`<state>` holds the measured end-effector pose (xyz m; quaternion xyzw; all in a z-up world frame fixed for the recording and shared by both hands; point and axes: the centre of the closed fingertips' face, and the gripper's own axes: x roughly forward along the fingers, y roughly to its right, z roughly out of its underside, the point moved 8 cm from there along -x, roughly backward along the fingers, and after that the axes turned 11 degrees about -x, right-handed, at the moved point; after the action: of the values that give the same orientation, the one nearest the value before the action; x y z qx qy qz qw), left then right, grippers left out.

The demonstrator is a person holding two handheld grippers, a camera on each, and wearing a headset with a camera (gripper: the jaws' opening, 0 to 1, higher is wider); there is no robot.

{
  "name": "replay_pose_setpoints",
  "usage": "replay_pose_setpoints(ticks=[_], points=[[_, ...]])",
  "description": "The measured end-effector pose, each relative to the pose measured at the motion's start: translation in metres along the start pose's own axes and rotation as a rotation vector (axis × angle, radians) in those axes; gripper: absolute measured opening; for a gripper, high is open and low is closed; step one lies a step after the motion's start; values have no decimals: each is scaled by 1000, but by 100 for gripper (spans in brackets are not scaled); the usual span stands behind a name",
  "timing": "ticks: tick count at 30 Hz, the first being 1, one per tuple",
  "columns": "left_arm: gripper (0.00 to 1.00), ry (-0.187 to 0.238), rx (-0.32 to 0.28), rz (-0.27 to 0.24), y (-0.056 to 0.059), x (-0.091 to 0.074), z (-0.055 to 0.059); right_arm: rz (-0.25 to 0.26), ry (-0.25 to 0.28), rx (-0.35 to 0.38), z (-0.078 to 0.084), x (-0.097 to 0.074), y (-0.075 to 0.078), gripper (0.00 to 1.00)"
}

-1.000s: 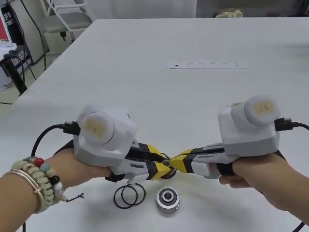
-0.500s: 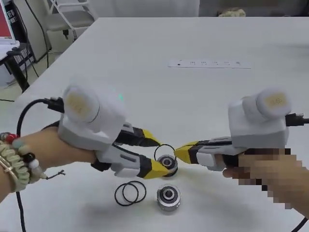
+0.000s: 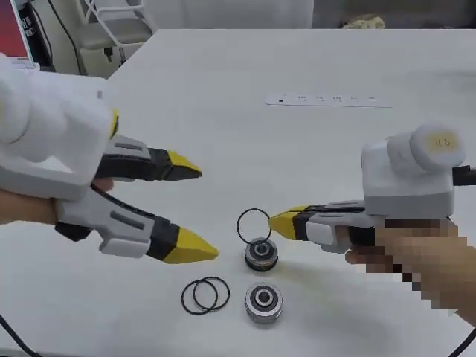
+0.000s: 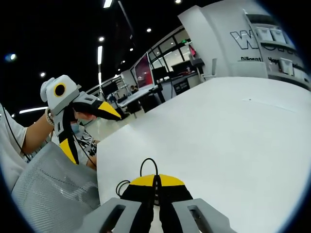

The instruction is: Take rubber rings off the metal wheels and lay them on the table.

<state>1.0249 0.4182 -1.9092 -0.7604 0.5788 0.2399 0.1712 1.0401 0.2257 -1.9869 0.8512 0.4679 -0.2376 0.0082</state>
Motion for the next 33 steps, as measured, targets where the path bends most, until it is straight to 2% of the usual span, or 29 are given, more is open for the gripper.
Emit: replay_pose_setpoints(ticks=[7,11,16,21,27,33], points=[[63,32,-29,-65,16,-21,6,-33,0,-4,-4,4,-10,0],[65,12,-56,-92,30,-22,17,-58,-12,-4,-2,7,-16,0],[68,32,-139,-123,28,-36,42,-93,-31,-20,-2,12,-24,0],[69,26,-174,-137,29,-42,56,-131,-59,-35,1,19,-33,0],[71,43,-222,-148,31,-43,66,-169,-97,-65,6,25,-45,0],[72,20,-244,-110,41,-34,75,-216,-146,-116,16,34,-55,0]])
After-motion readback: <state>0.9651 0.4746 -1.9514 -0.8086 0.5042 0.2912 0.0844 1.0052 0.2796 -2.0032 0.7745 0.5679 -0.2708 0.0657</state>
